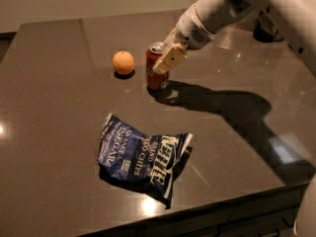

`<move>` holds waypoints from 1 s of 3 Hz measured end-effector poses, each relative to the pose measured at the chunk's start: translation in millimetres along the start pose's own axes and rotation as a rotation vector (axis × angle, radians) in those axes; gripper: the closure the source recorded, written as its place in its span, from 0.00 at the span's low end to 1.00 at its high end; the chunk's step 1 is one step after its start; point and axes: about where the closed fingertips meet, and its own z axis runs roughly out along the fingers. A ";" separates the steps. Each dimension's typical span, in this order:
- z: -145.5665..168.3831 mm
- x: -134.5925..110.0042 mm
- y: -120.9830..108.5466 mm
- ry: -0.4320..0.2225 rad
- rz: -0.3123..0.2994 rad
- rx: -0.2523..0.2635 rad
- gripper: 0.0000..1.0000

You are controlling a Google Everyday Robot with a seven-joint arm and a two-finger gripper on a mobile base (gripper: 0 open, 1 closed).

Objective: Move coke can near orange

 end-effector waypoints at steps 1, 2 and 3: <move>12.8 3.4 -0.9 0.017 -0.002 -0.014 0.85; 30.8 -5.8 0.5 0.007 -0.015 -0.037 0.62; 36.7 -9.6 0.8 0.002 -0.019 -0.045 0.31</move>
Offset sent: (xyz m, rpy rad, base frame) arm 0.0114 0.0462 -0.0253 0.0087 0.0235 0.0645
